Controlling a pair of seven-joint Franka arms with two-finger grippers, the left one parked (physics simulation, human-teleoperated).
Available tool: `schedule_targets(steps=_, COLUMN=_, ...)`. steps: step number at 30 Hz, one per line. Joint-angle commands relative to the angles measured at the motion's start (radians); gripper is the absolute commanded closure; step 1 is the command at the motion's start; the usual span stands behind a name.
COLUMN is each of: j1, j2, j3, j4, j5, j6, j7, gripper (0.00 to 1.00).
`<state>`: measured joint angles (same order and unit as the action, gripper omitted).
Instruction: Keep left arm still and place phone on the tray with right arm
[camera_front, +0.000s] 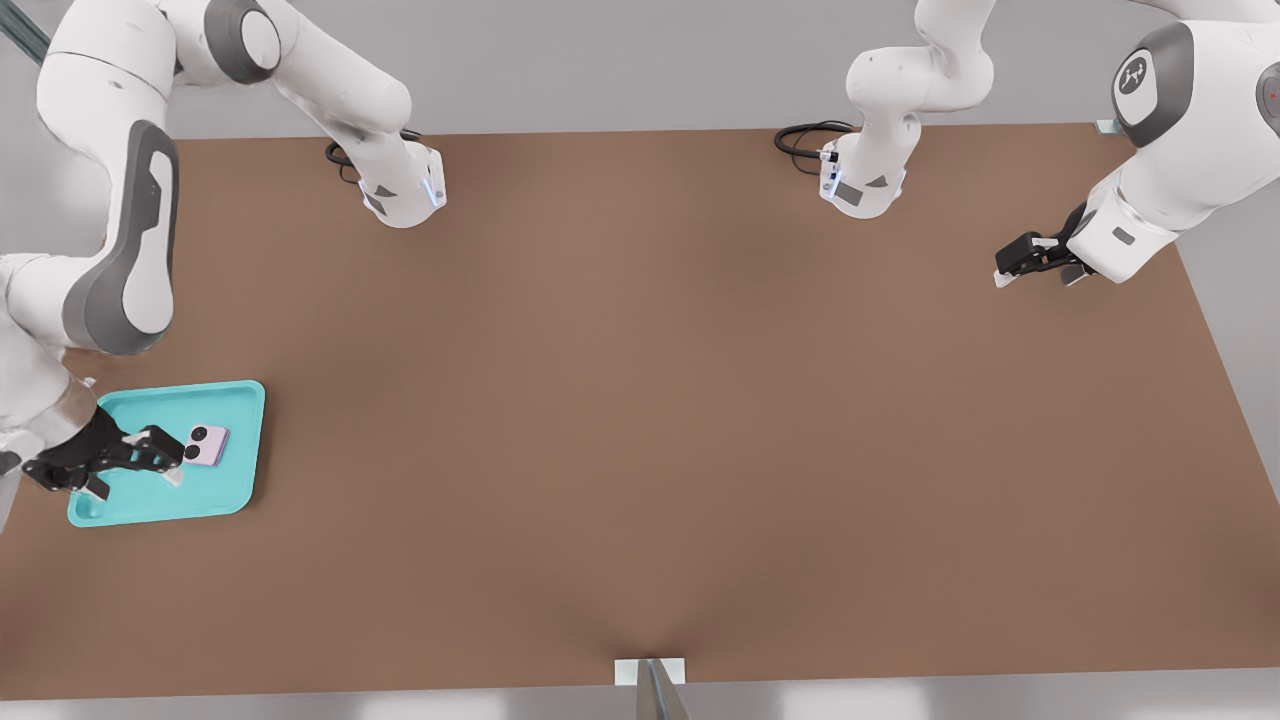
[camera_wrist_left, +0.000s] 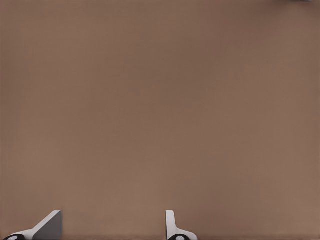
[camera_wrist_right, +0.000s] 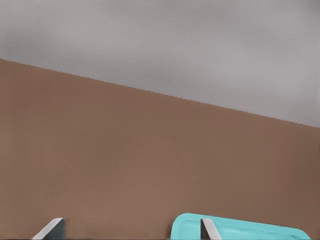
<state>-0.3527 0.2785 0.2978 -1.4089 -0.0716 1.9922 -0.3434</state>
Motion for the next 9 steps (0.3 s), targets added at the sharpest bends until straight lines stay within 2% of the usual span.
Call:
schedule_targets(steps=1, j1=0.141, j2=-0.131, j3=-0.055, j4=-0.018, j5=-0.033, j6=-0.328, j7=0.262, gripper=0.00)
schedule_targets(steps=3, j1=0.376, j2=-0.107, j3=-0.255, j4=0.105, j5=0.015, j6=-0.490, j7=0.332, gripper=0.00)
schedule_targets(steps=5, j1=0.390, j2=-0.160, j3=-0.264, j4=-0.005, j5=0.026, j6=-0.431, j7=0.365, gripper=0.00)
schedule_targets(steps=9, j1=0.411, j2=-0.183, j3=-0.295, j4=-0.025, j5=0.027, j6=-0.423, j7=0.366, gripper=0.00)
